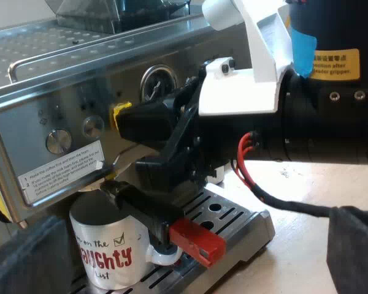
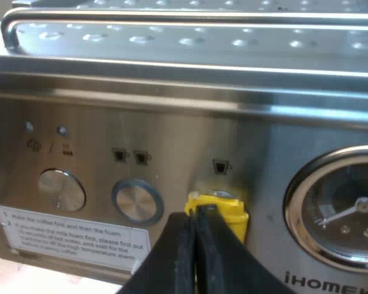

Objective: Place mug into machine

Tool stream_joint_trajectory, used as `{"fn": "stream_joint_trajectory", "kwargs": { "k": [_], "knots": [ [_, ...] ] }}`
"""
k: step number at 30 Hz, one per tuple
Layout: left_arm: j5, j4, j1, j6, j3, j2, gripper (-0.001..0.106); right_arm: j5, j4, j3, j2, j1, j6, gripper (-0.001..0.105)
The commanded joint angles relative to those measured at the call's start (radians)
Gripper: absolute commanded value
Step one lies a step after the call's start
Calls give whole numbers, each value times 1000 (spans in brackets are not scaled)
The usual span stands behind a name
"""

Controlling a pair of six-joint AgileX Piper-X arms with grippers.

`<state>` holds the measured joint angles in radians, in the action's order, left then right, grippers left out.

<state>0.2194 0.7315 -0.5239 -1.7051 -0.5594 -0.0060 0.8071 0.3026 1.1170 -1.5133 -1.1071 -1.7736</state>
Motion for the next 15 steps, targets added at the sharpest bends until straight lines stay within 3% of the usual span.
{"fn": "stream_joint_trajectory", "kwargs": {
  "k": [1, 10, 15],
  "knots": [
    [2, -4, -4, 4, -8, -56, 85, 29, 8, 12, -14, 35, -11, 0],
    [2, 12, -4, 4, -8, -56, 85, 55, 8, 12, -19, 55, -11, 0],
    [2, 12, -4, 4, -8, -56, 85, 11, -116, 12, 47, -41, -8, 5]
  ]
}}
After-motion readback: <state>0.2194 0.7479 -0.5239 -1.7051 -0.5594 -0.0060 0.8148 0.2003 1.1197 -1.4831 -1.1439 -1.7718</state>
